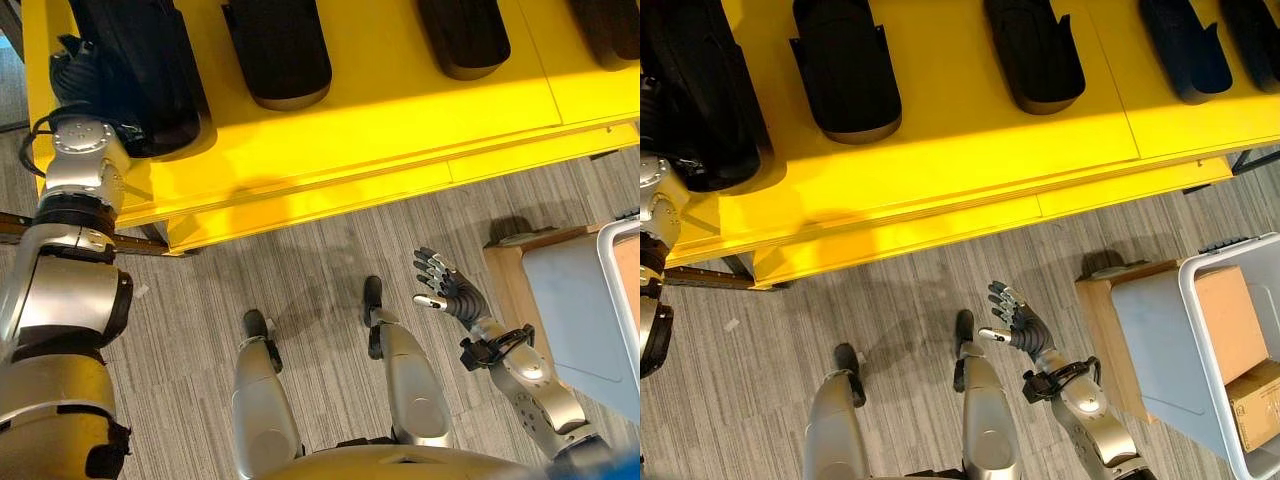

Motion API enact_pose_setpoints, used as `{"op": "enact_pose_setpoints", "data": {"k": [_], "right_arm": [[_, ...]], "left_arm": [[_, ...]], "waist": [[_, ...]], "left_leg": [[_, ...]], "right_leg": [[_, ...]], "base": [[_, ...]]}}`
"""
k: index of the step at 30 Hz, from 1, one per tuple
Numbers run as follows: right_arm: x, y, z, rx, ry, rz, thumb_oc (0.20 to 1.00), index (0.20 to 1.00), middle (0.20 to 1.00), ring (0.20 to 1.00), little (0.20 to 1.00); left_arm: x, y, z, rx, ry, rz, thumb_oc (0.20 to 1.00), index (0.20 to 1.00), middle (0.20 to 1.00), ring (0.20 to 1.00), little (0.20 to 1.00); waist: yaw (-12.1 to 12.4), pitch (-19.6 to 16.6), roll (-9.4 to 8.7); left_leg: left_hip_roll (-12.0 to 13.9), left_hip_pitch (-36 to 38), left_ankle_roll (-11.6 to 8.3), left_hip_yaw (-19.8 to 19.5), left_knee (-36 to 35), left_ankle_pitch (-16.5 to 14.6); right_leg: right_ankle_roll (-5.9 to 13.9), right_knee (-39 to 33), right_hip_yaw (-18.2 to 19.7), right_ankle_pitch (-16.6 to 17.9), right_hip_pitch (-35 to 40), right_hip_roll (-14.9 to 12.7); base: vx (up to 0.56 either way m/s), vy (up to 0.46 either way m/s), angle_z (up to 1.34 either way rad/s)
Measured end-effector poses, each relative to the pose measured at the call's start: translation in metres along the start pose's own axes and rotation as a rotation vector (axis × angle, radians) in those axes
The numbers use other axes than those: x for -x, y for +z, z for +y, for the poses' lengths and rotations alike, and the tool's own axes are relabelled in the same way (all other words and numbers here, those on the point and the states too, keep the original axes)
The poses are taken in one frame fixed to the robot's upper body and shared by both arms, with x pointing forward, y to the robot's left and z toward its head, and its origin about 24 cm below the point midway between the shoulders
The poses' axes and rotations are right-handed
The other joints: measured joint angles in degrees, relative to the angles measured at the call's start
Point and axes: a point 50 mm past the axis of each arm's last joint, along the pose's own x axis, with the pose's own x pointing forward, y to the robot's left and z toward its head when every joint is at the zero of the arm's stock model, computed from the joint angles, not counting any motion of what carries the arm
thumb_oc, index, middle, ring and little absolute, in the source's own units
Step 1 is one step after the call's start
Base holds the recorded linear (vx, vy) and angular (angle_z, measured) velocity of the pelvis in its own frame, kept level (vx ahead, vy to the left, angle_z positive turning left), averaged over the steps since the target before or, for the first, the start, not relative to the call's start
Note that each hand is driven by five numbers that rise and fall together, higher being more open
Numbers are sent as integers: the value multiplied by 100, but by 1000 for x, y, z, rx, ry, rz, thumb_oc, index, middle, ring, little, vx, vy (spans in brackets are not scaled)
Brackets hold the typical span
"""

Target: Move parts from the plastic box to the shelf.

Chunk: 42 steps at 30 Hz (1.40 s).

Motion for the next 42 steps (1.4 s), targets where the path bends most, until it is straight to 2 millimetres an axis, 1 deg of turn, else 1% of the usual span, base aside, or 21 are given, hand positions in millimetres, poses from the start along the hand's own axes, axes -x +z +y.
{"op": "enact_pose_setpoints", "data": {"k": [1,2,6,8,9,10,12,18,21,27,38,42], "right_arm": [[0,0,0,0,1,1,1000,1000,1000,1000,1000],[0,0,0,-3,3,4,1000,1000,1000,1000,1000],[1,-1,0,-8,9,12,1000,1000,1000,1000,1000],[2,-2,0,-11,13,14,1000,1000,1000,1000,1000],[2,-2,0,-8,19,16,1000,1000,1000,1000,1000],[2,-2,0,-7,21,17,1000,1000,1000,1000,1000],[3,-1,-3,3,24,22,1000,1000,1000,1000,1000],[3,0,-4,-6,27,17,1000,1000,1000,1000,1000],[2,1,-4,-4,32,15,1000,1000,1000,1000,1000],[2,1,-3,-3,39,16,1000,1000,1000,1000,1000],[2,2,-2,-4,44,16,1000,1000,1000,1000,1000],[2,2,-2,-4,44,17,1000,1000,1000,1000,1000]], "left_arm": [[-1,2,1,-8,-4,-1,200,200,200,200,200],[-1,3,0,-24,-11,-4,200,200,200,200,200],[-1,2,0,-38,-22,5,200,200,200,200,200],[-1,1,-1,-49,-29,6,200,200,200,200,200],[-1,1,0,-68,-29,8,200,200,200,200,200],[-2,1,1,-88,-27,9,200,200,200,200,200],[-2,1,1,-91,-28,8,200,200,200,200,200],[-2,1,2,-95,-31,9,200,200,200,200,200],[-1,1,0,-129,-41,1,200,200,200,200,200],[-1,0,-2,-146,-60,2,200,200,200,200,200],[-1,2,-5,-145,-70,-8,200,200,200,200,200],[-1,2,-5,-143,-71,-10,200,200,200,200,200]], "waist": [[0,-9,11],[6,-27,19],[107,-37,33],[119,-37,33],[151,-41,37],[127,-55,40],[112,-70,41],[213,-71,39],[174,-74,35],[213,-76,31],[189,-121,-40],[214,-145,-78]], "left_leg": [[-7,-34,3,3,21,-23],[-11,-78,7,-9,45,-14],[-7,-101,22,-16,114,-45],[-2,-117,25,-57,129,-36],[-6,-153,28,-78,127,-67],[-10,-197,26,-130,151,-40],[-7,-259,28,-172,185,-42],[-55,-281,36,-269,225,-45],[-80,-279,46,-344,226,-35],[-171,-278,73,-412,246,-25],[-180,-431,123,-504,423,-90],[-181,-434,127,-504,425,-107]], "right_leg": [[-32,-7,-30,-34,-6,-2],[-3,2,-31,2,-42,-7],[5,29,-29,4,-37,-6],[9,52,-33,6,-43,-14],[-26,50,-80,-44,-41,-22],[-7,57,-107,-25,-45,-18],[-8,54,-157,-14,-51,-22],[4,70,-188,-6,1,-35],[1,72,-300,-23,71,-61],[21,58,-359,-19,155,-140],[40,-42,-464,-14,205,-149],[57,-47,-465,-4,205,-148]], "base": [[5,2,6],[86,7,4],[3,2,1],[7,6,6],[8,3,9],[-70,-2,15],[8,3,12],[4,8,5],[-4,9,16],[-5,22,9],[7,9,3],[0,0,0]]}}
